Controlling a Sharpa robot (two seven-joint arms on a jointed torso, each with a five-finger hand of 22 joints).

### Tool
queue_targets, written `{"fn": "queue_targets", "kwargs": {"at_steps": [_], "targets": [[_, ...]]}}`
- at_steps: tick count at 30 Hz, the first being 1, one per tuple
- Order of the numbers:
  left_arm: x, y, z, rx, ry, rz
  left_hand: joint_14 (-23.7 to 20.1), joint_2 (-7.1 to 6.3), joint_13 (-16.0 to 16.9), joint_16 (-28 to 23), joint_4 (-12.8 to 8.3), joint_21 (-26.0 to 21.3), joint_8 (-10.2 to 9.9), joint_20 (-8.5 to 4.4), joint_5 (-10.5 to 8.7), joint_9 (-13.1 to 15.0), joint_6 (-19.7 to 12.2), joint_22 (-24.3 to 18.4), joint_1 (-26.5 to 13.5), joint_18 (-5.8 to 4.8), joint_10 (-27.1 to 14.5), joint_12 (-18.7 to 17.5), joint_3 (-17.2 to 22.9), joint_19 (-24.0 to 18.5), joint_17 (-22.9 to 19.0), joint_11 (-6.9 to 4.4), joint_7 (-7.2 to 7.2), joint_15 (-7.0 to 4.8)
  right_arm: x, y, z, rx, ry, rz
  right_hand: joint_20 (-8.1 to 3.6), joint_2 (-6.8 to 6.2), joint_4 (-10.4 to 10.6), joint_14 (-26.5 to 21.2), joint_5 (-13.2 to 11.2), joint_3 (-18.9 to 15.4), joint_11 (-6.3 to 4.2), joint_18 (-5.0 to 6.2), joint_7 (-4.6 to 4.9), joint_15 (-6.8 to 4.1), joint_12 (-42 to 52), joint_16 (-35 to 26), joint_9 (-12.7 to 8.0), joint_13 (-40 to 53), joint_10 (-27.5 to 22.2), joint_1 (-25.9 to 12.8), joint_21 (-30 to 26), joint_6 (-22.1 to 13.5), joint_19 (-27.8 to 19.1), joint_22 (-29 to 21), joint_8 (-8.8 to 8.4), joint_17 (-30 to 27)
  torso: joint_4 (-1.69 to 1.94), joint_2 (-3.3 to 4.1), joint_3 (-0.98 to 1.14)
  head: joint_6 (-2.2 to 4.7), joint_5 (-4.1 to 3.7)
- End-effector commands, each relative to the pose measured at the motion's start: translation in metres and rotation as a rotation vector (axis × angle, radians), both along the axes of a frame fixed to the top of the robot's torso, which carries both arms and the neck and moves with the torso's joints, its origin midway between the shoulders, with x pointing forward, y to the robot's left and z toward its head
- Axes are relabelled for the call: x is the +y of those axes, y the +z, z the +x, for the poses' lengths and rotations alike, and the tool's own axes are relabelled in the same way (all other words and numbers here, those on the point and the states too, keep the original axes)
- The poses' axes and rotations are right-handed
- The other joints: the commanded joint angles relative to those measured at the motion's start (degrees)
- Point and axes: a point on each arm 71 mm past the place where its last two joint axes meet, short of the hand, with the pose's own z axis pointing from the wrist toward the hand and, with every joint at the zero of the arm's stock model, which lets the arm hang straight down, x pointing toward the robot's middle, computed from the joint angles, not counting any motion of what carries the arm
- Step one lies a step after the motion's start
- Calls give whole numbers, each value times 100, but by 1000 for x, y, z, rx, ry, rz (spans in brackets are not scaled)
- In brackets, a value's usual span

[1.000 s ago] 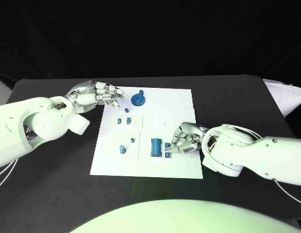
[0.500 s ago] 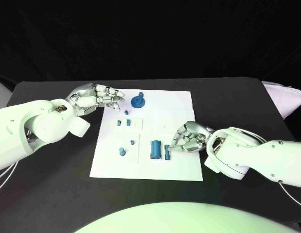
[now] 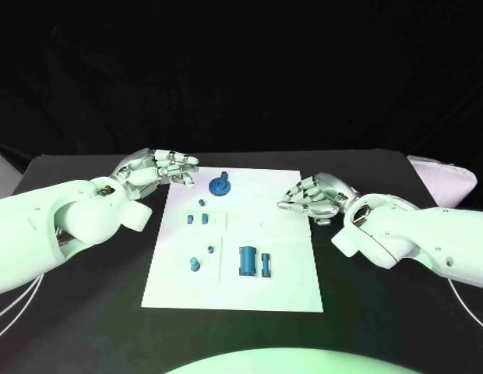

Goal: Assemble the parts on the task board

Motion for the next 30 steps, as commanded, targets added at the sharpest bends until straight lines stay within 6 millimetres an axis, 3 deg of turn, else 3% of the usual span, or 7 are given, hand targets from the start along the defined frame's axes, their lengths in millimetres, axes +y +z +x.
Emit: {"fn": "queue_targets", "kwargs": {"at_steps": [1,13,14,16,17,23,30], "targets": [[6,4,9,-56,134,-84,-83,0,10,-84,56,-95,-41,4,2,13,-16,-46,-42,61,42,-43,12,12,-8,-9,29,25,-10,8,16,-46,-54,159,23,60,4,21,5,-33,32,217,21,68,-906,-593,-15,213,-555,293,-1193,-87,-367,249,-38,251,-42,-95,-36,254,23],[4,-1,40,-121,285,-126,-348,-134,-35,-1988,308,-1708,-90,404,-6,76,-229,-1018,-46,66,-36,-767,372,-244,-515,165,78,321,-39,15,75,-125,-235,294,415,24,26,-2298,19,634,341,541,231,441,-5491,-5119,-359,-4040,-2092,1112,-5458,-279,-1864,-2499,-414,-2855,-56,-205,22,717,177],[1,-4,36,-78,210,-80,-5237,934,-403,-4681,-154,-4533,-1359,-1077,-1258,-1707,-5406,-2522,-2426,-970,-1852,-1702,-3086,-4291,-1876,-748,-1012,-435,-37,11,69,-97,-213,192,-459,609,-1621,-4030,-346,-567,-263,-486,-730,176,-7187,-8284,-2363,-7498,-3900,-1488,-5889,-5225,-3671,-7490,-2136,-7491,-57,-184,-4,625,145],[0,-5,35,-78,215,-79,-5237,934,-403,-4681,-154,-4533,-1359,-1077,-1258,-1707,-5406,-2522,-2778,-970,-6032,-1702,-3086,-4291,-1876,-748,-1012,-435,-35,11,68,-98,-215,203,-459,609,-1621,-4372,-346,-567,-263,-486,-730,176,-7187,-8284,-2363,-7498,-7998,-1818,-5889,-5225,-4000,-7490,-2136,-7491,-60,-209,6,645,152],[-1,-5,35,-79,218,-79,-5237,934,-403,-4681,-154,-4533,-1359,-1077,-1258,-1707,-5406,-2522,-2963,-970,-6032,-1702,-3086,-4291,-1876,-748,-1012,-435,-34,11,67,-99,-216,212,-459,609,-1621,-8410,-346,-567,-263,-486,-730,176,-7187,-8284,-2363,-7498,-7998,-2021,-5889,-5225,-8138,-7490,-2136,-7491,-62,-228,14,660,157],[-10,-10,26,-83,265,-68,-5237,934,-403,-4681,-154,-4533,-1359,-1077,-1258,-1707,-5406,-2522,-7961,-970,-6032,-1702,-3086,-4291,-1876,-748,-1012,-435,-15,10,57,-106,-242,331,-459,609,-1621,-8410,-346,-567,-263,-486,-730,176,-7187,-8284,-2363,-7498,-7998,-3256,-5889,-5225,-8138,-7490,-2136,-7491,-92,-495,116,871,231],[-28,-19,3,-93,367,-38,-5237,934,-403,-4681,-154,-4533,-1359,-1077,-1258,-1707,-5406,-2522,-7961,-970,-6032,-1702,-3086,-4291,-1876,-748,-1012,-435,19,10,34,-105,-317,541,-459,609,-1621,-8410,-346,-567,-263,-486,-730,176,-7187,-8284,-2363,-7498,-7998,-7467,-5889,-5225,-8138,-7490,-2136,-7491,-120,-742,210,1067,301]]}}
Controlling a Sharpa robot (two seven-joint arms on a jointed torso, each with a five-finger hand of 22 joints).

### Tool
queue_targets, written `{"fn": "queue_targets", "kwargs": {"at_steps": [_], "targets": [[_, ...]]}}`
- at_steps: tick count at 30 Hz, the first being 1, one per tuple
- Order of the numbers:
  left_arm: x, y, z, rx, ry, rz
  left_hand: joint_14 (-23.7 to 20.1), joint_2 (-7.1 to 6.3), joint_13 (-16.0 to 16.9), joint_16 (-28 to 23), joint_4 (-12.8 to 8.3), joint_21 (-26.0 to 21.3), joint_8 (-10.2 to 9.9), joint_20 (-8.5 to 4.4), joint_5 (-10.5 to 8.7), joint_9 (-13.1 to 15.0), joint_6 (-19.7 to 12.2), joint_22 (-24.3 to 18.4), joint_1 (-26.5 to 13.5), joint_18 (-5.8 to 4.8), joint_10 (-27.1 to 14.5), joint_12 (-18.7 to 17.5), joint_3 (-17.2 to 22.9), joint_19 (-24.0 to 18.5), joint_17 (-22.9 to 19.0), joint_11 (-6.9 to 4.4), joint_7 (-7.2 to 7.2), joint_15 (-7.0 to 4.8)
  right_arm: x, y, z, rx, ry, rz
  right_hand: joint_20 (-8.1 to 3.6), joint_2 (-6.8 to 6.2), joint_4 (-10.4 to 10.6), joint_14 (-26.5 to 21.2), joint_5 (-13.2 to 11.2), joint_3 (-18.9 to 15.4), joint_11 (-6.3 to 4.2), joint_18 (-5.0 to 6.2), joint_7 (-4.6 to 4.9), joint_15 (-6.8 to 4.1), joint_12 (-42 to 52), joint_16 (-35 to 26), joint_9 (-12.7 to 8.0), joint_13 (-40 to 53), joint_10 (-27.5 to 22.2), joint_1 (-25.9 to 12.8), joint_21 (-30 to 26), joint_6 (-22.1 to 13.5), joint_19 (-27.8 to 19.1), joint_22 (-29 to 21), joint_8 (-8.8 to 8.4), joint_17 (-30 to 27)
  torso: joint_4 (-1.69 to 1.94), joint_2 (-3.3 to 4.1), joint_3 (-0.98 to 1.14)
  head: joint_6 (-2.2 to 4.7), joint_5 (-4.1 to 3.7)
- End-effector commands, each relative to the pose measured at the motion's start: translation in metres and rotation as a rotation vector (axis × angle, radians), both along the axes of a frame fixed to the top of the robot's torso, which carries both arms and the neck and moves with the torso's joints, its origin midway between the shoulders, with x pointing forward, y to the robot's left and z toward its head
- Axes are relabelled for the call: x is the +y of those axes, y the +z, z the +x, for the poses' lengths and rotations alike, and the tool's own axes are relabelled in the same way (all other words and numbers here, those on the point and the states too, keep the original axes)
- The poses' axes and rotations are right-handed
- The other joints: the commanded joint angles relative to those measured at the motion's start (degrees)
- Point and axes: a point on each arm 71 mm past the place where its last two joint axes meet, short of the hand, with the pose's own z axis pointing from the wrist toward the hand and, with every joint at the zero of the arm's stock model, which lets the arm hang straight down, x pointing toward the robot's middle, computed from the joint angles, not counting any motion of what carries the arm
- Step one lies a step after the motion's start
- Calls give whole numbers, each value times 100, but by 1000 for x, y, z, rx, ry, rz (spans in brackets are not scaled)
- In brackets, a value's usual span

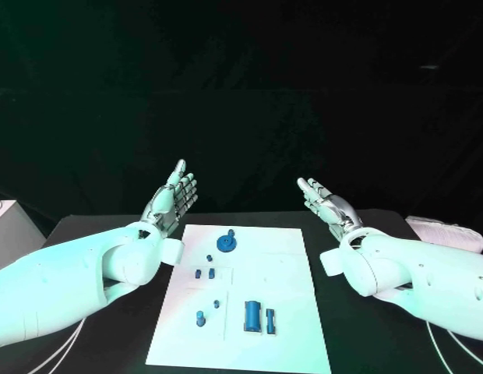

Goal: Assemble the parts on the task board

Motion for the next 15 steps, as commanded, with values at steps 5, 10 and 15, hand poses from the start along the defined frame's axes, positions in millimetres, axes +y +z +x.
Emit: {"fn": "queue_targets", "kwargs": {"at_steps": [5,10,15], "targets": [[-12,-5,-24,-36,199,75,-358,77,-29,-198,-32,-208,-115,-106,-114,-130,-380,-110,-1866,-116,-588,-78,-256,-301,-100,-63,-79,-57,16,3,-17,-30,-137,185,-63,44,-131,-667,-51,-79,-43,-123,-71,-18,-125,-231,-146,-251,-538,-2548,-49,-361,-725,-364,-126,-338,-20,-175,68,93,29],[-19,-6,-36,-37,242,92,-358,77,-29,-198,-32,-208,-115,-106,-114,-130,-380,-110,-1866,-116,-588,-78,-256,-301,-100,-63,-79,-57,20,3,-21,-26,-152,214,-63,44,-131,-667,-51,-79,-43,-123,-71,-18,-125,-231,-146,-251,-538,-2548,-49,-361,-725,-364,-126,-338,-20,-175,68,93,29],[-23,-7,-43,-37,268,102,-358,77,-29,-198,-32,-208,-115,-106,-114,-130,-380,-110,-1866,-116,-588,-78,-256,-301,-100,-63,-79,-57,20,3,-21,-25,-152,215,-63,44,-131,-667,-51,-79,-43,-123,-71,-18,-125,-231,-146,-251,-538,-2548,-49,-361,-725,-364,-126,-338,-20,-175,68,93,29]]}}
